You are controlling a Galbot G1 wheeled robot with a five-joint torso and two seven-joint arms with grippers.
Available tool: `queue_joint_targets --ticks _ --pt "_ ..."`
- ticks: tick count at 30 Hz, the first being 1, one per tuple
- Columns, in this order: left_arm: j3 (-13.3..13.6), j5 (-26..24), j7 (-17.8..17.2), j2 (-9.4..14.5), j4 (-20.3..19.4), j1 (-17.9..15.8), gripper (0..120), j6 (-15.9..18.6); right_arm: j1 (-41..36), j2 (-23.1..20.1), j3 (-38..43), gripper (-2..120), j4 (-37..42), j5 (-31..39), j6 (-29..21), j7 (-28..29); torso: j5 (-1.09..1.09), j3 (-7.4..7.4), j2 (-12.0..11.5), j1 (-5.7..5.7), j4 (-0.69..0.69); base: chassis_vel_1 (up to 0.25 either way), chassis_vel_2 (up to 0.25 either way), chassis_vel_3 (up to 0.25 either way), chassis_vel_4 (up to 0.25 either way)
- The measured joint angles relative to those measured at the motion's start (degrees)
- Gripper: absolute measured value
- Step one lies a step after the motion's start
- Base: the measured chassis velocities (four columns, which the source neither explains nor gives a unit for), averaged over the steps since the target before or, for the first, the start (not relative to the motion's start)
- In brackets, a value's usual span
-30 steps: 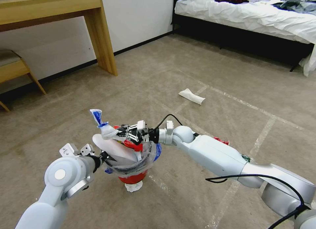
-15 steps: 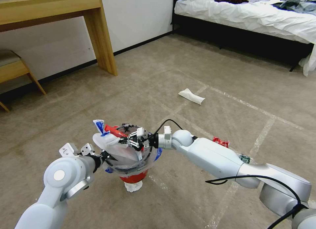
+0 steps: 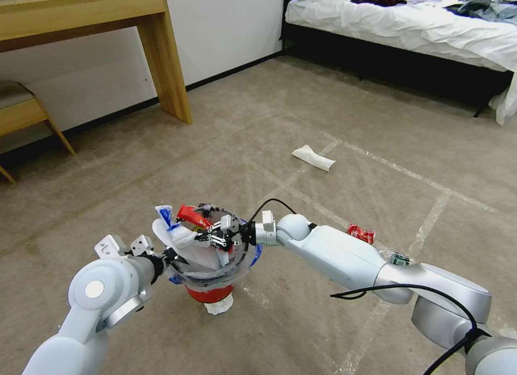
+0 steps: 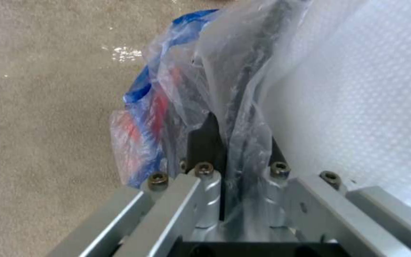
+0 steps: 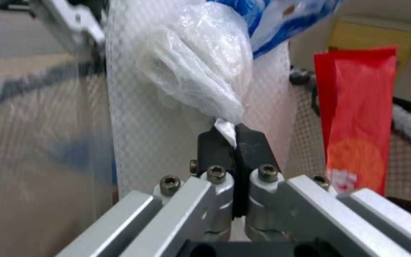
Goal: Pick up the trash bin and place the garbage on the floor into it.
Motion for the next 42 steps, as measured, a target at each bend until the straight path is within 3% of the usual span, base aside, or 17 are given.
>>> queue_joint_targets --ticks 12,17,21,27,31,35,42 --pt "-0.4 -0.3 0.0 0.4 -0.3 0.1 4 0.0 -0.3 0.4 -1.0 4 -1.7 -2.4 1.2 -0.3 0.0 0.0 0.0 0.0 0.0 0.0 0.0 0.0 0.0" --pt "-0.5 -0.4 0.0 0.5 0.1 -0.2 4 -0.1 0.1 0.3 -1.2 27 -1.5 -1.6 1.7 -0.7 0.01 0.0 0.0 0.0 0.0 0.0 0.0 0.0 0.0" --pt "-0.5 -0.3 0.0 0.4 0.7 -0.5 4 -0.2 0.2 0.3 -1.2 35 -1.0 -0.8 1.9 -0.3 0.01 0.0 0.0 0.0 0.0 0.0 0.0 0.0 0.0" --pt "-0.3 -0.3 0.0 0.1 1.1 -1.0 4 -0.4 0.7 -0.2 -1.5 64 -0.6 -0.7 2.0 -0.4 0.01 0.0 0.0 0.0 0.0 0.0 0.0 0.0 0.0" --pt "-0.3 -0.3 0.1 0.0 1.1 -0.9 4 -0.4 0.7 -0.3 -1.2 72 -0.5 -0.3 1.9 -0.6 0.0 0.0 0.0 0.0 0.0 0.0 0.0 0.0 0.0" --pt "-0.3 -0.3 0.2 0.0 1.7 -1.1 4 -0.4 1.4 -0.6 -0.4 92 0.4 1.6 1.9 -0.6 0.01 0.0 0.0 0.0 0.01 0.0 0.0 0.0 0.0" --pt "-0.2 0.1 0.3 -0.2 3.2 -1.7 4 -0.5 2.8 -3.0 1.1 100 4.6 4.4 1.5 -0.6 0.01 0.0 0.0 0.0 0.01 0.0 0.0 0.0 0.0"
